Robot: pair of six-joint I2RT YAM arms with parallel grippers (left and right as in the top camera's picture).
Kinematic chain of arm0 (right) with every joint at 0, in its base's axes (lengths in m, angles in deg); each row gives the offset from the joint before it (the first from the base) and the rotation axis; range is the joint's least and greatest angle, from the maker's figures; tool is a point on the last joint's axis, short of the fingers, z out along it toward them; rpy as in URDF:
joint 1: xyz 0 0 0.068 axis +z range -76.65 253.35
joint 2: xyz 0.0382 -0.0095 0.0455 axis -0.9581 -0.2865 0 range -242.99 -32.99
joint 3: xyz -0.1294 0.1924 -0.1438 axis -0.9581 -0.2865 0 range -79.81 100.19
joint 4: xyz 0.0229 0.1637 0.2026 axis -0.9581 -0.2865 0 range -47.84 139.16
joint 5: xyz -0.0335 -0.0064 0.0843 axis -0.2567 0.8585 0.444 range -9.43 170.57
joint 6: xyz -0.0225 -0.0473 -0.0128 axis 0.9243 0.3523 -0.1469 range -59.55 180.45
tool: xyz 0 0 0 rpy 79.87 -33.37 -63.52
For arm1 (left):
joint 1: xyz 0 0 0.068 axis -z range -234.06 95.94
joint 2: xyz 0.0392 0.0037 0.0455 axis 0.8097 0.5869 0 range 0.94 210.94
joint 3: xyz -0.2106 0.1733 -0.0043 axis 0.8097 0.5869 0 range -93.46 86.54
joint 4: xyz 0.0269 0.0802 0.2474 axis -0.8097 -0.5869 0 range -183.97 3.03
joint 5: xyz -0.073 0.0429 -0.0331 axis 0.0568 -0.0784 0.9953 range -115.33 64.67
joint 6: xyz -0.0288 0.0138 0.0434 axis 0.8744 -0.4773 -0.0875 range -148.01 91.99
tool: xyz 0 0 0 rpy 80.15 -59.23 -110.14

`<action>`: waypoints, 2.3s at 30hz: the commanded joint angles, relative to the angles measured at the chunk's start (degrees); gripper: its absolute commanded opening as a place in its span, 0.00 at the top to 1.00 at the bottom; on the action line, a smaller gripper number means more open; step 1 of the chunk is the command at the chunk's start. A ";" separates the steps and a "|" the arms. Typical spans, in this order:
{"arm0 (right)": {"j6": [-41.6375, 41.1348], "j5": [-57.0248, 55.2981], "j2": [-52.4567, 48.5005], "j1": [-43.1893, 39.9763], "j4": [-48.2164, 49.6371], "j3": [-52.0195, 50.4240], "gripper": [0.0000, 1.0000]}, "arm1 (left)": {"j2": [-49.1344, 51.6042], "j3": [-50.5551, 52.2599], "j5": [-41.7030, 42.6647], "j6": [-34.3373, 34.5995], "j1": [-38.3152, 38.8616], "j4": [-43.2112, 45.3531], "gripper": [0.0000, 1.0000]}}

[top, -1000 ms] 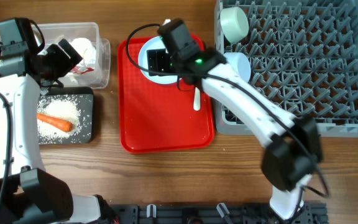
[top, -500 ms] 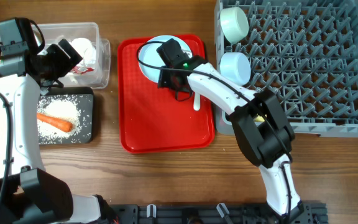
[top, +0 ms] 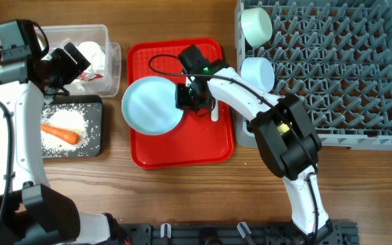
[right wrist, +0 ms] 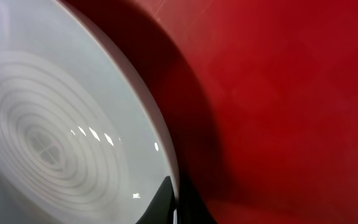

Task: Sort waste into correct bins and load items into the dishwasher rack
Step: 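Lift the white plate with the right gripper toward the dish rack, then stand the white plate upright in the rack slots and release, then reach the right gripper to the white spoon on the red tray and grasp it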

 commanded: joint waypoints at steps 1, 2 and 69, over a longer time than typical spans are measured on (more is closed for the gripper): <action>6.32 1.42 0.17 -0.52 -1.55 -0.11 0.96 | 0.35 -0.52 -0.35 0.13 -0.37 -0.02 0.00; 7.76 -0.76 2.10 -1.09 -2.69 -0.11 0.96 | 0.35 -0.52 -0.35 0.13 -0.37 -0.02 0.00; 11.37 -10.43 30.84 -6.27 -6.56 -0.13 0.00 | 0.35 -0.52 -0.35 0.13 -0.37 -0.02 0.00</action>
